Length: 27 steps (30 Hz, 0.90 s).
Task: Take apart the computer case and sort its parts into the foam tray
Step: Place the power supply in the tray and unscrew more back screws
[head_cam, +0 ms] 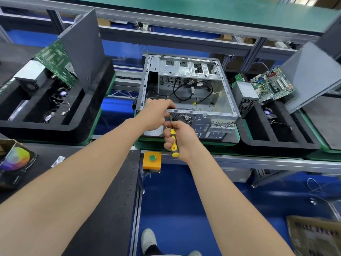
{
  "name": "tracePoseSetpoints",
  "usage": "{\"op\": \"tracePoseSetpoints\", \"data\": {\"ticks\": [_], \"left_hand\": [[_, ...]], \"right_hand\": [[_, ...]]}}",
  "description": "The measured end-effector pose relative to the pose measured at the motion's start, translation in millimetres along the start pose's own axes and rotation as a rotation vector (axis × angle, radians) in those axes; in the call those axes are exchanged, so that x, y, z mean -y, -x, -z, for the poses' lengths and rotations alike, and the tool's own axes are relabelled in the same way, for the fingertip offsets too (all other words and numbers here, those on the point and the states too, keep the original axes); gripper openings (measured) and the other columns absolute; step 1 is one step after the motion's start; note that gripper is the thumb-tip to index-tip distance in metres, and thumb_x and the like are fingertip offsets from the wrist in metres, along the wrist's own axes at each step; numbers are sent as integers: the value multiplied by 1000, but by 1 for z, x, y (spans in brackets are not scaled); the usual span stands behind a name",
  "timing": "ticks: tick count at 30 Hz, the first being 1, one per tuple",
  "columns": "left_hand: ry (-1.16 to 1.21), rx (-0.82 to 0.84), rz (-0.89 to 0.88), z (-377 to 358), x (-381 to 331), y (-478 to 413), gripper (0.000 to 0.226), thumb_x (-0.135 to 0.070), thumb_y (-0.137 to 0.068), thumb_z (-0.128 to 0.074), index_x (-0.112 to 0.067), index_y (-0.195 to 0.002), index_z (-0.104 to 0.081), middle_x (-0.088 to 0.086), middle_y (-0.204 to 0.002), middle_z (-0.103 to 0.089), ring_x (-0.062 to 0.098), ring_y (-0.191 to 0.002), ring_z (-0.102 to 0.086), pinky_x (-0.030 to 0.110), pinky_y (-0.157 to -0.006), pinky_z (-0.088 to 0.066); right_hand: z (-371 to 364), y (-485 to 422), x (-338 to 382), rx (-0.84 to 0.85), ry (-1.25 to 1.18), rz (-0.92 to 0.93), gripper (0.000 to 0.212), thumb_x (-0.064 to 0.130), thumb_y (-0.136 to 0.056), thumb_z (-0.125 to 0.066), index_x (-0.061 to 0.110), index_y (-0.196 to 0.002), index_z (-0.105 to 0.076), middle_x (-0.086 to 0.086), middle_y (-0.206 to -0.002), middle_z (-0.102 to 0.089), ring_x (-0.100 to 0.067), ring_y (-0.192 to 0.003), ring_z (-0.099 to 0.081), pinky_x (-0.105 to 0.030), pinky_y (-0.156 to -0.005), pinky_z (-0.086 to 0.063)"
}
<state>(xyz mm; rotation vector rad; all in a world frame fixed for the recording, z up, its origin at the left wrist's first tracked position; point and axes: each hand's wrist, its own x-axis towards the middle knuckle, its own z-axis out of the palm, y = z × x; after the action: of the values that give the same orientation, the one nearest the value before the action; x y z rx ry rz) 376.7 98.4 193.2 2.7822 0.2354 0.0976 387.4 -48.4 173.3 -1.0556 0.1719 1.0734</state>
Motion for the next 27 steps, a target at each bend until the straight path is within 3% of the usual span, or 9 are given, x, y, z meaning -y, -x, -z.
{"op": "tracePoseSetpoints", "data": {"ticks": [3, 7, 9, 11, 19, 21, 23, 25, 27], "left_hand": [[28, -5, 6, 1, 1, 1, 41, -2, -102, -47, -23, -136, -56, -2, -130, -65, 24, -117, -55, 41, -106, -33], [90, 13, 9, 5, 2, 3, 39, -3, -103, -47, -20, -136, -58, 2, -132, -65, 26, -122, -55, 44, -108, -36], [108, 21, 12, 6, 1, 3, 38, -5, -103, -47, -19, -137, -57, 3, -134, -64, 26, -125, -55, 46, -110, -36], [119, 19, 20, 7, 0, 4, 37, -5, -103, -47, -19, -137, -57, 4, -134, -64, 26, -126, -54, 46, -111, -36], [126, 21, 23, 7, -1, 3, 39, -3, -102, -49, -18, -138, -57, 4, -136, -63, 26, -127, -54, 46, -112, -36], [123, 22, 24, 6, -2, 3, 38, -4, -103, -51, -18, -137, -57, 3, -137, -63, 26, -127, -54, 46, -112, -36], [120, 26, 21, 6, -2, 3, 37, -6, -103, -52, -19, -137, -57, 2, -136, -64, 25, -127, -54, 46, -112, -35], [117, 20, 25, 6, -1, 3, 37, -6, -103, -53, -20, -137, -57, 1, -136, -64, 25, -128, -54, 46, -112, -35], [109, 29, 25, 7, -1, 3, 37, -7, -103, -53, -20, -137, -57, 2, -136, -64, 26, -128, -53, 46, -112, -34]], "right_hand": [[7, 3, -8, 222, -370, -111, 25, 30, -112, -41, 16, -99, -56, 4, -68, -46, -6, -42, -42, -18, -38, -40], [6, 9, -19, 401, -589, -78, 36, 36, -115, -37, 9, -104, -59, -1, -65, -52, -5, -34, -45, -17, -34, -42], [2, 8, -19, 437, -754, -87, 38, 30, -117, -35, 3, -102, -58, -5, -60, -50, -10, -28, -41, -19, -29, -37], [-4, 5, -16, 357, -743, -37, 37, 24, -117, -34, 4, -95, -57, 0, -54, -45, -9, -26, -36, -20, -26, -31], [-14, 2, -6, -61, -4, 93, 24, 25, -113, -40, 11, -98, -53, 1, -55, -42, -12, -31, -33, -21, -32, -25], [-14, 2, -10, -238, 490, 235, 28, 25, -111, -36, 5, -102, -53, -8, -66, -53, -22, -35, -46, -25, -33, -34], [-12, 1, -16, -383, 947, 408, 31, 29, -112, -33, 7, -102, -52, -14, -88, -61, -33, -53, -64, -38, -43, -53], [-14, -3, -18, -445, 1140, 472, 28, 30, -113, -34, 11, -107, -53, -13, -100, -61, -37, -74, -69, -52, -61, -62], [-14, -6, -19, -526, 1287, 502, 25, 29, -113, -35, 13, -116, -53, -14, -104, -61, -36, -82, -67, -52, -68, -62]]}}
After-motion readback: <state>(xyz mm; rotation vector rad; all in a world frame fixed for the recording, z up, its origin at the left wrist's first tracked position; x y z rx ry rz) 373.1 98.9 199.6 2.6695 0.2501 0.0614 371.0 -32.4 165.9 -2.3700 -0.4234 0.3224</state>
